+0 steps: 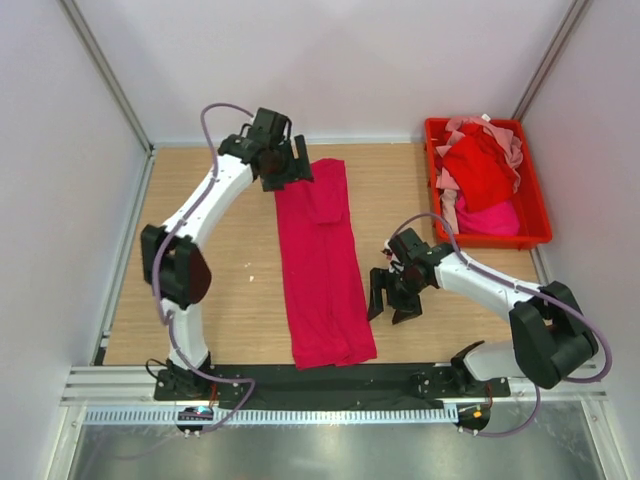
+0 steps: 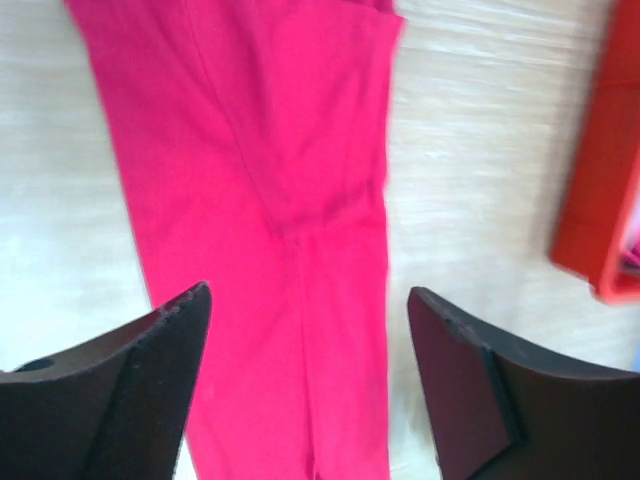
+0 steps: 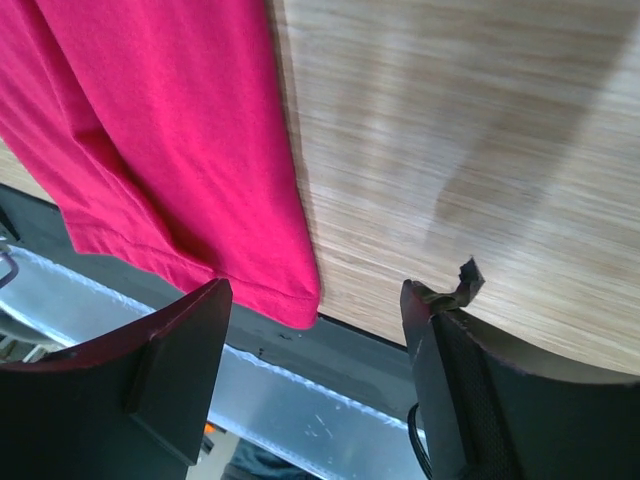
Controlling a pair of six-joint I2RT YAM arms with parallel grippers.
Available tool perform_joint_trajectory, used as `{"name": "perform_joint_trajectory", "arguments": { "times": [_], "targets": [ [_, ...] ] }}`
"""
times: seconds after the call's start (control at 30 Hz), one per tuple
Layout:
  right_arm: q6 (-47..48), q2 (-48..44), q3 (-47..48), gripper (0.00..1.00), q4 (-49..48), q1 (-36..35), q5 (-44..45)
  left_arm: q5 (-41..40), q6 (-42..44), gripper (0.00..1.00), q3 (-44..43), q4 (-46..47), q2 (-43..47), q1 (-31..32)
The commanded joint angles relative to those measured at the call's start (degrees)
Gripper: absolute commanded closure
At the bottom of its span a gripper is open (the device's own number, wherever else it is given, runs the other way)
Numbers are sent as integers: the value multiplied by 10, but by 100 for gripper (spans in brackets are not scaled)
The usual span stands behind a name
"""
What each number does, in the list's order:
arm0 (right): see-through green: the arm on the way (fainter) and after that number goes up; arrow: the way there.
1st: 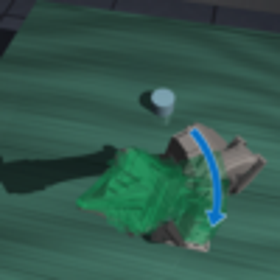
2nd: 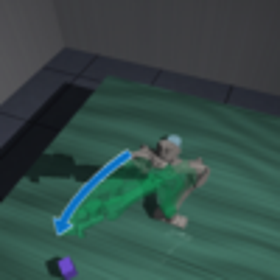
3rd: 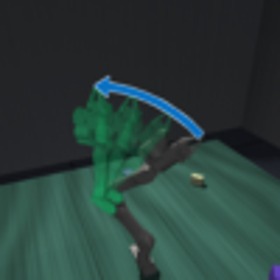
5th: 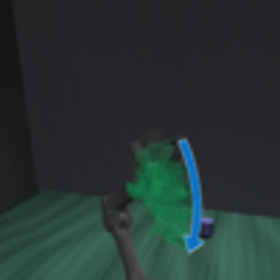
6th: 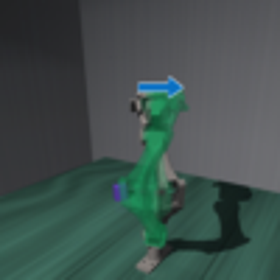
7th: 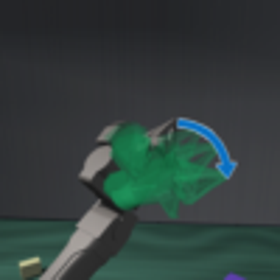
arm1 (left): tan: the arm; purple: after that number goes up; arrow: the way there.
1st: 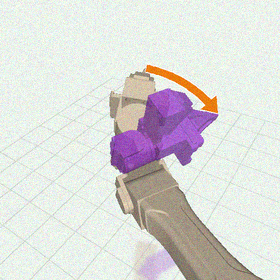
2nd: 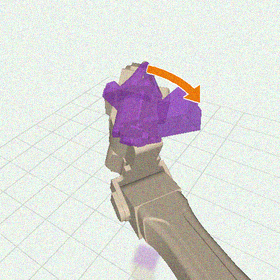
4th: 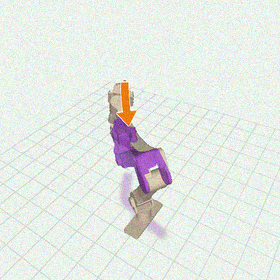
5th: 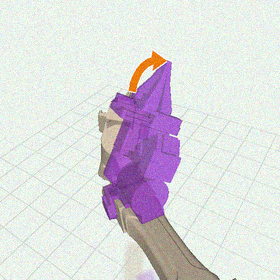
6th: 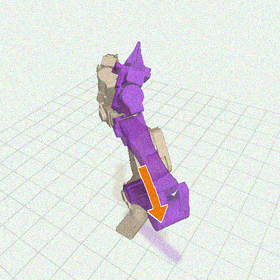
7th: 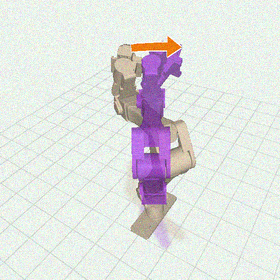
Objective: Fold and stack the t-shirts
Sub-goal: Fold the tshirt
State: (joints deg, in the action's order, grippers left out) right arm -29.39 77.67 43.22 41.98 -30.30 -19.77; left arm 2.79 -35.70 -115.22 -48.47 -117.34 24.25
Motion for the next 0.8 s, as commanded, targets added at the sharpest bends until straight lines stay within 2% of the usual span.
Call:
{"name": "perform_joint_trajectory", "arguments": {
  "times": [0.0, 0.03, 0.13, 0.17, 0.27, 0.43, 0.63, 0.77],
  "targets": [
    [-25, -9, -21, 25, -44, -9, -45, 20, -23, 21, 106, -38, 105, 28],
    [-30, -9, -27, 26, -49, -12, -61, 11, -35, 23, 205, -26, 167, 37],
    [-46, -15, -56, 29, -67, -21, -76, 27, -102, 29, 373, 37, 304, 81],
    [-51, -18, -64, 30, -69, -24, -77, 32, -126, 32, 468, 45, 330, 94],
    [-66, -40, -88, 33, -77, -31, -79, 32, -213, 37, 594, 71, 417, 155],
    [-105, -66, -119, 44, -91, -44, -88, 0, -321, 38, 678, 80, 473, 278],
    [-116, -78, -140, 46, -99, -62, -74, -23, -405, 43, 705, 30, 479, 310],
    [-121, -83, -144, 47, -90, -70, -63, -2, -440, 51, 723, 13, 480, 313]
  ]
}}
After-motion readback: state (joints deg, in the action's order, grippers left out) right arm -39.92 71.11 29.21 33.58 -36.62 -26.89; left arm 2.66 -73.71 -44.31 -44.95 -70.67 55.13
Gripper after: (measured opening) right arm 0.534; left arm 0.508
